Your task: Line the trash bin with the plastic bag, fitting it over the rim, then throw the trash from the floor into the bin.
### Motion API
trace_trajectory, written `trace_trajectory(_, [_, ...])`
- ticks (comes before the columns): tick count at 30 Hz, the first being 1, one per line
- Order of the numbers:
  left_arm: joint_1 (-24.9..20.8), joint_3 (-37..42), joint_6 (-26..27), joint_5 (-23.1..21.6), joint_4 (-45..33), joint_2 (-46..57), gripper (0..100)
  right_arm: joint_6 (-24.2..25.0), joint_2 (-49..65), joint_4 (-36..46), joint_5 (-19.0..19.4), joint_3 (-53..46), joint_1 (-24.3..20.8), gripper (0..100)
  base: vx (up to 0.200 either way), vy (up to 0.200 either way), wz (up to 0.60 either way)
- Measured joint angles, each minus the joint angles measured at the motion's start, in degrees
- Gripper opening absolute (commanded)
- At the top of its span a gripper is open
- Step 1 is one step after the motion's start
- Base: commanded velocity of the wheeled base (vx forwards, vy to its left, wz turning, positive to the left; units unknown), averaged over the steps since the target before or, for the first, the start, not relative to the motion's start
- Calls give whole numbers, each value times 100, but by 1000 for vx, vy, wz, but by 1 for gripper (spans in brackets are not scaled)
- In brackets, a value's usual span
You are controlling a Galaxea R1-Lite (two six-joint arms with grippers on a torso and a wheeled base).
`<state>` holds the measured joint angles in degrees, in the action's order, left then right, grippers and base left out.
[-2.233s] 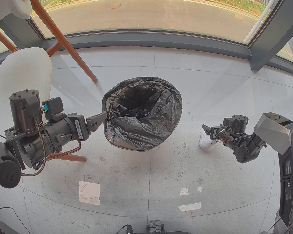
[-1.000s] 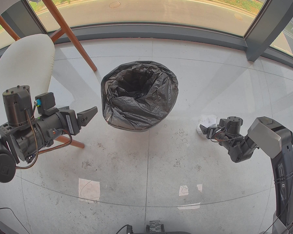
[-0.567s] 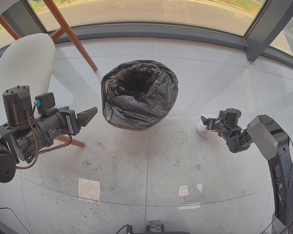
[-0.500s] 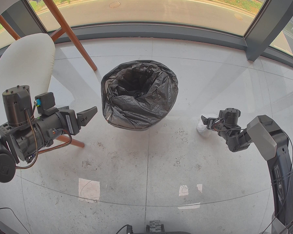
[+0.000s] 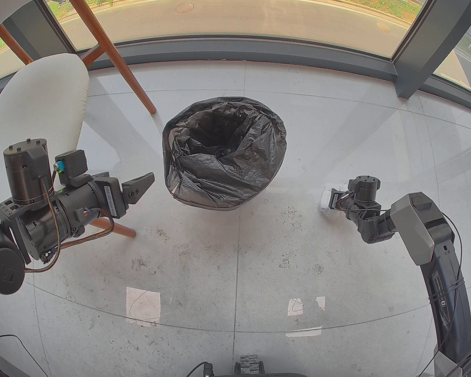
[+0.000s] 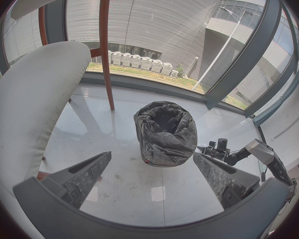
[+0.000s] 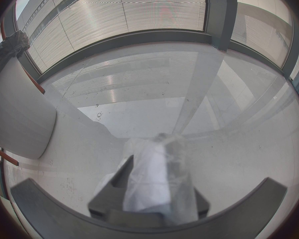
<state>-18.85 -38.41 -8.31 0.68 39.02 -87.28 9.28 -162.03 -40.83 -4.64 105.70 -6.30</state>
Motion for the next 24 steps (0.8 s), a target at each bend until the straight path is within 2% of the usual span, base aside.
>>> trace_trajectory(6, [9,0,0,0,4,5,100,169,441,43,29,-41,-6,0,0,0,0])
trace_trajectory(13, [11,13,0,0,4,32,100,596,1575,424,117,-107,-193,0,0,0,0])
trace_trajectory(17, [16,21,-2,-2,1,60,100,1013,2239,722,187,-163,-599,0,0,0,0])
trace_trajectory(24, [13,24,0,-6,1,90,100,1343,3167,981,568,-226,-1765,0,0,0,0])
